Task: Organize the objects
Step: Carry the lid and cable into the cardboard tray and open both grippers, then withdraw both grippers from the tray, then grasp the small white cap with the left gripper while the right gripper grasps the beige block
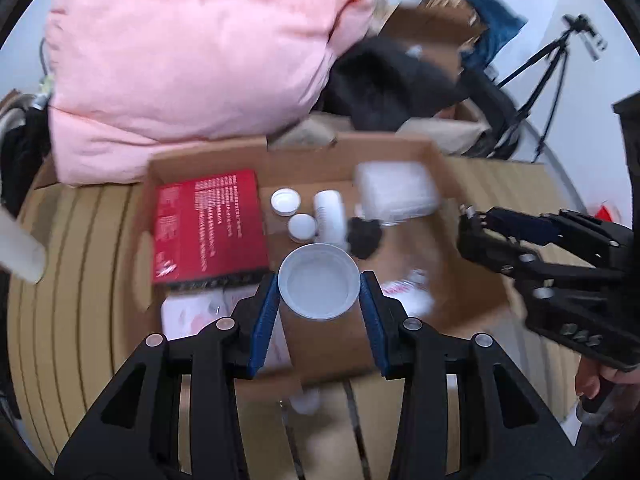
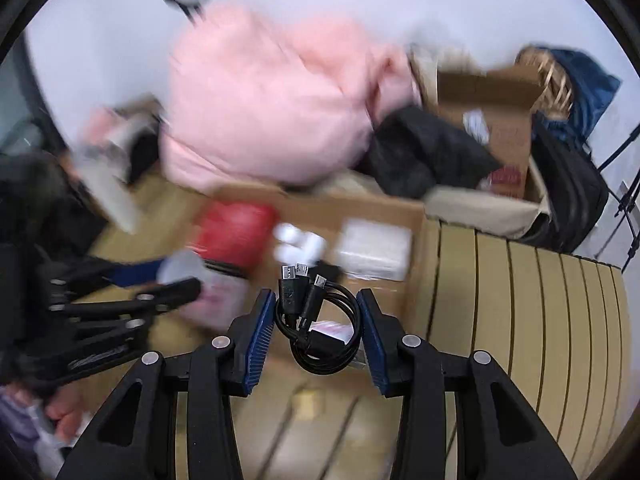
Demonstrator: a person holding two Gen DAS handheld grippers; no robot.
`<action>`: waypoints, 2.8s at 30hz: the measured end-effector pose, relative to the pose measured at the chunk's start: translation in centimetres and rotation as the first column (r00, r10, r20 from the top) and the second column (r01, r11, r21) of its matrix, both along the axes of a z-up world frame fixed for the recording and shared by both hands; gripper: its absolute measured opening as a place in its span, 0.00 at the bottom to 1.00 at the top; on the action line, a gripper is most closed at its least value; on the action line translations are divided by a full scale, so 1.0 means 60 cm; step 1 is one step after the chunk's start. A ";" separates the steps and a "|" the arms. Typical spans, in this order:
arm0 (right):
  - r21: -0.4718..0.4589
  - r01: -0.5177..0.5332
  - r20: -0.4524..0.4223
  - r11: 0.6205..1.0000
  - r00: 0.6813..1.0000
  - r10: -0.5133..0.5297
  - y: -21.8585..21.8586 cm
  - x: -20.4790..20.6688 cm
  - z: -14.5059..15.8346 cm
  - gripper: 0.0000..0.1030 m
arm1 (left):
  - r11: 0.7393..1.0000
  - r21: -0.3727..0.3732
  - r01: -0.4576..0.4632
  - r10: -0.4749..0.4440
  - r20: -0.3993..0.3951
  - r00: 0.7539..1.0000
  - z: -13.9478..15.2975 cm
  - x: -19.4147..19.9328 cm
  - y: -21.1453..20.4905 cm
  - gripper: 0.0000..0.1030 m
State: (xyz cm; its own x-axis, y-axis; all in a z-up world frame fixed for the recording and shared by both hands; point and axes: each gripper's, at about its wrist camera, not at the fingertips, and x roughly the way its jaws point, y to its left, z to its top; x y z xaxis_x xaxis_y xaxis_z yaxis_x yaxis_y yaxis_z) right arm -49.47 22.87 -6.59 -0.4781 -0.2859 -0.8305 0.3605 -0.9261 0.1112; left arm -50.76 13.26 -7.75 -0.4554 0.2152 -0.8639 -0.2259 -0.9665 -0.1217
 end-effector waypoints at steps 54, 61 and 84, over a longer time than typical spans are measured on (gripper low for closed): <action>-0.066 -0.017 -0.209 0.998 0.978 0.003 -0.028 0.784 0.050 0.82 | 0.988 -0.033 -0.152 0.130 -0.361 0.923 0.154 0.755 -0.182 0.93; -0.121 0.040 -0.246 0.992 0.967 -0.069 -0.001 0.789 0.069 0.82 | 0.989 -0.035 -0.147 0.122 -0.390 0.913 0.156 0.772 -0.179 0.93; -0.129 -0.002 -0.212 0.992 0.977 -0.026 0.005 0.350 -0.064 0.75 | 1.000 -0.011 0.023 -0.025 -0.243 0.970 -0.052 0.280 -0.056 0.61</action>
State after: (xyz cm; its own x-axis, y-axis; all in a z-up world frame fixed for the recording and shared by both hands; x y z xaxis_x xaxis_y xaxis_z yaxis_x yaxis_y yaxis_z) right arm -28.47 23.20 -10.41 -0.6442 -0.3756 -0.6662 0.3774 -0.9138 0.1502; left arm -33.97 9.91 -10.87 -0.6472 0.2217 -0.7294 -0.2705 -0.9613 -0.0522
